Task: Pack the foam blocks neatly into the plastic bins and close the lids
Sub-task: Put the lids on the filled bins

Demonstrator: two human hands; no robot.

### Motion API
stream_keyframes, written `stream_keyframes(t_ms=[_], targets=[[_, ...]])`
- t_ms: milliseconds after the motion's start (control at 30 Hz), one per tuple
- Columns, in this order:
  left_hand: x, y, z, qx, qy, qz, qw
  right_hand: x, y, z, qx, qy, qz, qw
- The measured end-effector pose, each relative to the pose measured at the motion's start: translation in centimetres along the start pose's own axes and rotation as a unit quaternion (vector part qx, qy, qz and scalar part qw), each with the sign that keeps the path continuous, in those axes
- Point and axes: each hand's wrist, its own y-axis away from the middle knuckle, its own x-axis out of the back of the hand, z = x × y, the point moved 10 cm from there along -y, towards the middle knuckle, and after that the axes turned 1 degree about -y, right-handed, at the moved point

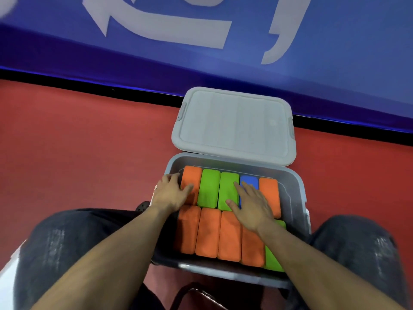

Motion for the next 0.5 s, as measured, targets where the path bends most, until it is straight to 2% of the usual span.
stream_keyframes(t_ms=[67, 167, 333, 500], targets=[[0.1, 0.3, 2.7, -0.082, -0.076, 0.011, 0.994, 0.7, -0.2, -0.9, 0.010, 0.009, 0.006, 1.000], [2.2, 0.4, 5.1, -0.127, -0.118, 0.021, 0.985, 2.8, -1.0, -3.4, 0.033, 0.029, 0.033, 0.999], [10.9, 0.4, 5.4, -0.142, -0.076, 0.070, 0.984, 6.6, -3.4, -10.5, 0.095, 0.057, 0.054, 0.992], [20.9, 0.9, -1.8, -0.091, -0.080, 0.137, 0.983, 9.0, -5.7, -21.2, 0.182, 0.083, 0.066, 0.978]])
